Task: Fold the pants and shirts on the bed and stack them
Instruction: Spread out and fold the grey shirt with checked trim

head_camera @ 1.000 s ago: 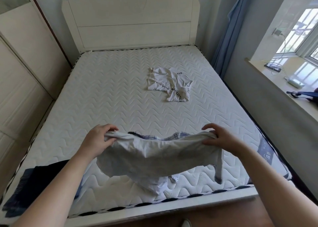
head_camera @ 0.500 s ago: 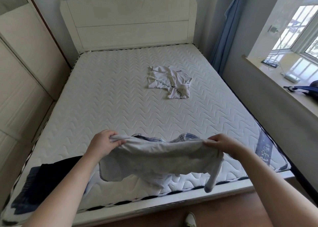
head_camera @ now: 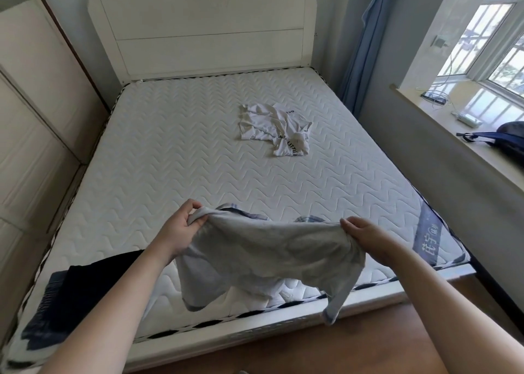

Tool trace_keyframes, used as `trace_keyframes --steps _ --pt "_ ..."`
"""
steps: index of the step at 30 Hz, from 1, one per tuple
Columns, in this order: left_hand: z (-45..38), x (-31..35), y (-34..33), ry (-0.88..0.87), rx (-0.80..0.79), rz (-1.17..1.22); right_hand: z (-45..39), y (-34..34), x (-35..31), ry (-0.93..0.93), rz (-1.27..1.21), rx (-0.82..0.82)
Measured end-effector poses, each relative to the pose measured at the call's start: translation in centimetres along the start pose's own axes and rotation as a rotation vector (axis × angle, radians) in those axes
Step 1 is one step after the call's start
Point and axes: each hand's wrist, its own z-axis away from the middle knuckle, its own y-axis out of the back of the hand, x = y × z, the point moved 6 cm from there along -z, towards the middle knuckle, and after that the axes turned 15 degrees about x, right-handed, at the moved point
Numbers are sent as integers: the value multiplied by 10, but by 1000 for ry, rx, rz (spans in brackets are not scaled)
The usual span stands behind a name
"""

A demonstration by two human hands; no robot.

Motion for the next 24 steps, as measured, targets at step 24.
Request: trace_keyframes --steps 24 --pt "56 197 43 -473 493 -136 51 184 -124 694 342 519"
